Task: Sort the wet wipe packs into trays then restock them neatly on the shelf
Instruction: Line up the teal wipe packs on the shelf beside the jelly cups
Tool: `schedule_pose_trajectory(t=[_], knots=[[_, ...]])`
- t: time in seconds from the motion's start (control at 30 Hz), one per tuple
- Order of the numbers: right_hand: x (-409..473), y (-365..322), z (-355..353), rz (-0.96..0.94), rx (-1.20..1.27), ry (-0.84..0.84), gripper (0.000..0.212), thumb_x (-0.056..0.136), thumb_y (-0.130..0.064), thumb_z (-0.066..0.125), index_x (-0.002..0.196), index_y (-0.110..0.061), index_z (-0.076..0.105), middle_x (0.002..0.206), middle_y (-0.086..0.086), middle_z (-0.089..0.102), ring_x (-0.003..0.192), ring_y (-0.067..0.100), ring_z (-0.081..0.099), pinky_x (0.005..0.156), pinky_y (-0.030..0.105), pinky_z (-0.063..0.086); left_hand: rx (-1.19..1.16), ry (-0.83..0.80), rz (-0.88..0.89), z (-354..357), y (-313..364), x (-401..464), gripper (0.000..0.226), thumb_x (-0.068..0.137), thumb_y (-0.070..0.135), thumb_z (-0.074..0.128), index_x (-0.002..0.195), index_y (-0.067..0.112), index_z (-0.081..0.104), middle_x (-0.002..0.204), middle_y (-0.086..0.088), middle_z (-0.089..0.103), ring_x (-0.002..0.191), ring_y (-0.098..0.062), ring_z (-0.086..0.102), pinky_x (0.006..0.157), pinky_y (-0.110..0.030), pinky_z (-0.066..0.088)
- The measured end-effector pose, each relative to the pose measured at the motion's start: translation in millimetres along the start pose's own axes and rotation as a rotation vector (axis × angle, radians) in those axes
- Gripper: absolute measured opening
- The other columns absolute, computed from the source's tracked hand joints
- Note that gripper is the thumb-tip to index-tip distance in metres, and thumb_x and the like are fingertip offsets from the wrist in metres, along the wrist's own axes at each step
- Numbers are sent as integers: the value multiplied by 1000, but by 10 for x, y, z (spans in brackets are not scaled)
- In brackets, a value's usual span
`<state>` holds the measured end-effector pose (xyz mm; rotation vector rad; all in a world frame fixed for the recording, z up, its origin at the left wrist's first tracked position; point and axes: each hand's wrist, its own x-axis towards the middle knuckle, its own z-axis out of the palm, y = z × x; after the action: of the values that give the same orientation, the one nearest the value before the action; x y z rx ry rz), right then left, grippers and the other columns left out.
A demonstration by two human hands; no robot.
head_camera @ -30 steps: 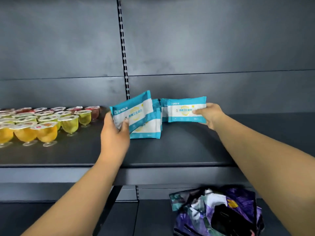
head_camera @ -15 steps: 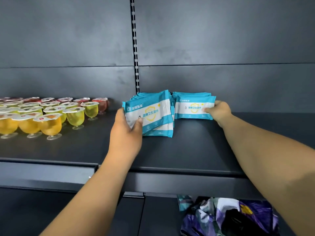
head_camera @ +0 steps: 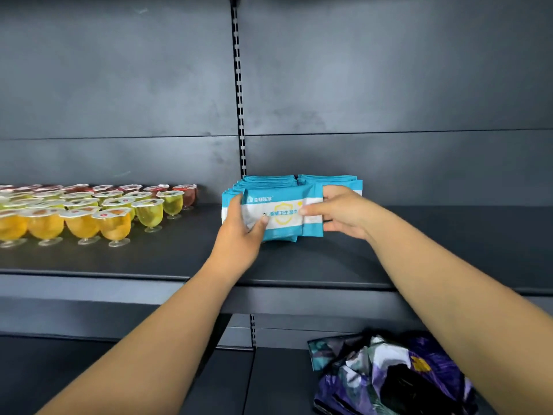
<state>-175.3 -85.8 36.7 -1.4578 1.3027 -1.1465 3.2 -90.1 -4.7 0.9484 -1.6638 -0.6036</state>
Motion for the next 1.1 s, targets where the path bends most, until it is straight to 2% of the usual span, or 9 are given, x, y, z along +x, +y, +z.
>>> schedule_pose_trajectory(t=[0.1,0.17,0.2,0.27,0.33,0.63,0.83,0.97,1.1], knots=[[-83,24,-220,-31,78,164,24,83,2,63,104,-10,63,72,-7,72,64,6,68,64,23,57,387,-185,23,41,26,-129,56,95,26,49,142,12,23,126,-5,55,116,-27,52,84,-22,35],[-121,30,-391,-56,131,293,23,85,3,60,106,-5,62,77,-1,72,56,5,66,57,20,57,556,-244,58,67,38,-230,51,96,33,44,142,18,25,129,-5,56,115,-27,52,91,-30,39],[-107,54,-477,-55,160,366,24,85,3,60,108,-4,60,89,5,70,59,6,67,59,22,57,581,-241,67,67,35,-259,48,97,34,41,140,19,28,128,-3,57,115,-26,52,92,-32,41],[-49,118,-606,-31,193,510,27,87,2,59,114,-1,58,109,12,64,84,17,69,70,29,56,600,-211,65,56,48,-274,42,98,37,37,137,21,33,124,1,60,114,-24,53,91,-32,43],[51,174,-679,9,178,595,30,87,1,59,117,-1,56,118,12,62,102,26,64,77,31,51,631,-208,70,55,58,-273,38,98,41,35,132,23,39,120,6,62,110,-22,55,85,-31,43],[686,414,-772,68,24,643,31,84,0,64,114,-2,59,116,13,63,103,30,63,84,36,52,626,-182,107,67,60,-267,29,95,45,38,106,23,54,93,8,63,88,-16,57,73,-27,44],[920,544,-887,95,-411,723,33,85,-15,65,115,-2,61,116,15,62,107,34,58,92,40,47,678,-180,111,86,7,-239,28,93,47,39,95,26,56,90,7,62,78,-13,51,67,-24,41],[1012,629,-967,112,-259,664,34,81,-18,69,112,-6,61,116,15,63,102,31,63,88,47,52,649,-180,87,85,9,-212,29,92,47,41,94,25,59,91,8,63,84,-14,55,71,-25,44],[954,602,-911,127,-194,636,26,85,-14,66,109,-6,61,113,10,63,101,28,63,85,40,52,634,-171,79,82,22,-238,30,92,45,42,93,22,61,90,5,64,86,-16,56,73,-28,45]])
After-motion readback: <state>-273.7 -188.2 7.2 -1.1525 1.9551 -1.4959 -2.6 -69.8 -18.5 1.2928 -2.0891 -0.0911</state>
